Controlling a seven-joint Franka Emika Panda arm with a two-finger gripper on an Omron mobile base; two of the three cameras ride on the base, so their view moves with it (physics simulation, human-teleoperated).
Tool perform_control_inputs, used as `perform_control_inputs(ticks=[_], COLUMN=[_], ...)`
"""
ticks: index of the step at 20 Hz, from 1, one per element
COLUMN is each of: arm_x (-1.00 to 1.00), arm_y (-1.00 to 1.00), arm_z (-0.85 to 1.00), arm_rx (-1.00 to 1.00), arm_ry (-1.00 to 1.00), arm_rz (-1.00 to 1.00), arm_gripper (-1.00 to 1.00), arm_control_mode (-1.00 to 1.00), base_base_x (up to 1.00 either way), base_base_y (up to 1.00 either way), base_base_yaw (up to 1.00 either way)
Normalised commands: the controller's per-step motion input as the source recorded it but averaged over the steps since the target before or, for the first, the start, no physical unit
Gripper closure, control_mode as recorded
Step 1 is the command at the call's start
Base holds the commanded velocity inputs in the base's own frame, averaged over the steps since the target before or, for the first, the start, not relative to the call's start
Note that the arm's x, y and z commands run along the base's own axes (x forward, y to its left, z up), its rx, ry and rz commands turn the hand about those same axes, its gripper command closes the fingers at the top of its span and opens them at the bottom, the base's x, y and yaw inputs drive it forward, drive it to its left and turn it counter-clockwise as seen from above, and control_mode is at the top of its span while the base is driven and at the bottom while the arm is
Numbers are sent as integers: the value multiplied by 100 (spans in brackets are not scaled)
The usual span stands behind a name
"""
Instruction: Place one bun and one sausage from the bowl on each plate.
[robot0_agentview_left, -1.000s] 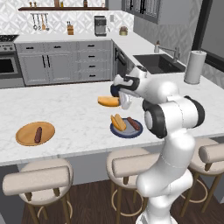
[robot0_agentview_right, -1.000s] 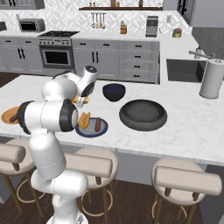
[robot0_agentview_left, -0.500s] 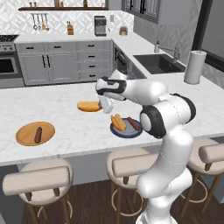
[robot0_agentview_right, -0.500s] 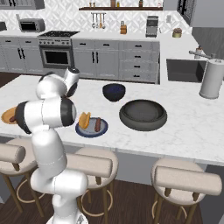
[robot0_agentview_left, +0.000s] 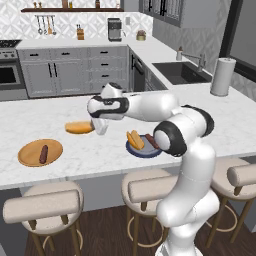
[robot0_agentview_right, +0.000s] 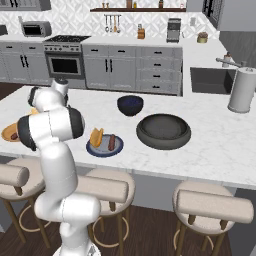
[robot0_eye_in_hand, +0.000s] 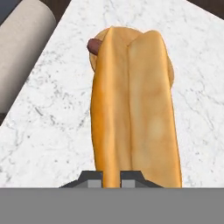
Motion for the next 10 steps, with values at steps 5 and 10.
perform_control_inputs(ticks=[5,10], arm_x=[0,0], arm_y=[79,48], arm_z=[-1,0], arm_rx=[-7,-9], arm_ry=[0,0], arm_rz=[3,12], arm_gripper=[100,100], arm_control_mode=[-100,-100], base_base_x=[0,0], base_base_y=[0,0], base_base_yaw=[0,0])
